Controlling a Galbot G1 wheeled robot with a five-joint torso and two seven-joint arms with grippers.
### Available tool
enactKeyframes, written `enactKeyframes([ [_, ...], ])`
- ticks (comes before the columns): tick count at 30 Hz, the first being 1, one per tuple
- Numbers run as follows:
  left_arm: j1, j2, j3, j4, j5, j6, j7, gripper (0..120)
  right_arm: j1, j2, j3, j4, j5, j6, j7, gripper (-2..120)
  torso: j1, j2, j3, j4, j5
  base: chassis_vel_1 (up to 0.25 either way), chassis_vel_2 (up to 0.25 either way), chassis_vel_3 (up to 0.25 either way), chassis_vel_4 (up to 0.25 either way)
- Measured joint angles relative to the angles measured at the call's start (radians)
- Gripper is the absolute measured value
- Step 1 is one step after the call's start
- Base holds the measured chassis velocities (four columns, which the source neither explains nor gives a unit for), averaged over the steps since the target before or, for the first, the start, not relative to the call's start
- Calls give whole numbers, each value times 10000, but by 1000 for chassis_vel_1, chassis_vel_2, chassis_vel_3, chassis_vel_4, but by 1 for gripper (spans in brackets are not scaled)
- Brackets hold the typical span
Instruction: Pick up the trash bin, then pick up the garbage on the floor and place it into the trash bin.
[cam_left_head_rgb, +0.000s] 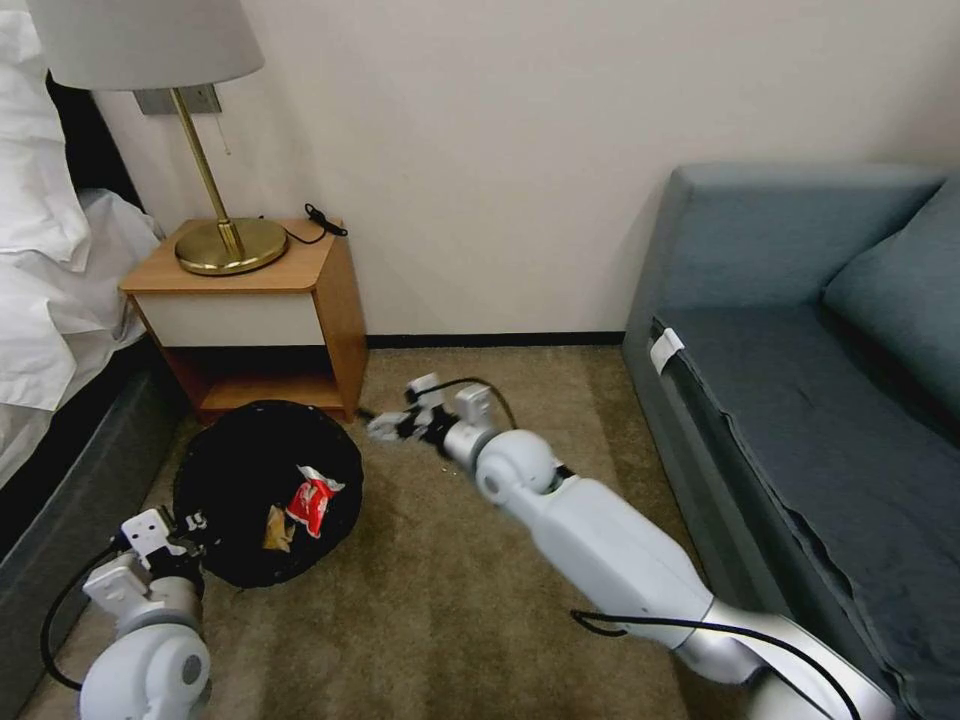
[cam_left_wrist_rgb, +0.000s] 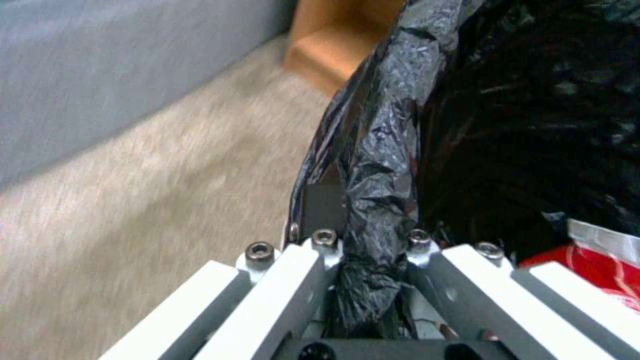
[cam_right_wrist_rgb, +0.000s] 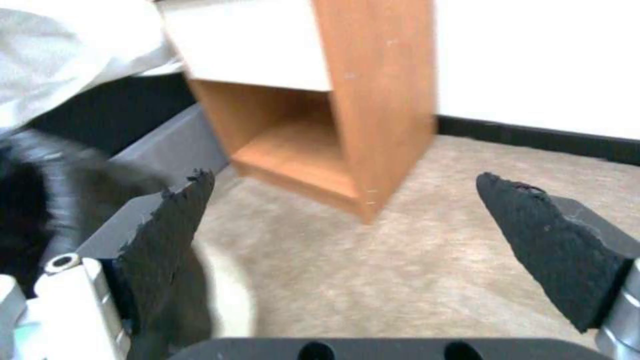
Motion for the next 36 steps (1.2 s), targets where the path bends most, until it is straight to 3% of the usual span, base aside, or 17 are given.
enactKeyframes([
  [2, -33, -52, -116, 2, -461, 204, -282, 2, -118, -90, 221, -2, -91, 35, -46, 100, 0, 0, 0, 1, 0, 0, 0, 0, 0],
  [4, -108, -102, -353, 181, -1499, 779, -1209, 2, -657, -358, 822, 77, -423, 149, -203, 100, 0, 0, 0, -1, 0, 0, 0, 0, 0],
  [11, -196, -50, -367, 471, -2055, 1176, -1890, 2, -1391, -412, 1312, 314, -803, 206, -306, 100, 0, 0, 0, 1, -1, 0, 0, 0, 0],
  [18, -268, 46, -256, 652, -2146, 1371, -2106, 5, -1894, -370, 1482, 432, -1049, 231, -334, 100, 0, 0, 0, 1, -2, 0, 0, 0, 0],
  [20, -282, 137, -235, 721, -2068, 1398, -2139, 19, -2109, -350, 1551, 469, -1143, 232, -341, 100, 0, 0, -1, 0, -2, 0, 0, 0, 0],
  [29, -359, 284, -256, 878, -1220, 1725, -2565, 48, -2328, -427, 1675, 628, -1193, 168, -366, 100, 0, 1, 0, 1, -2, 0, 0, 0, 0],
  [36, -217, 229, -69, 891, 78, 1312, -2272, 75, -2316, -616, 1752, 631, -1158, 155, -404, 100, 0, 0, 0, 1, -3, 0, 0, 0, 0],
])
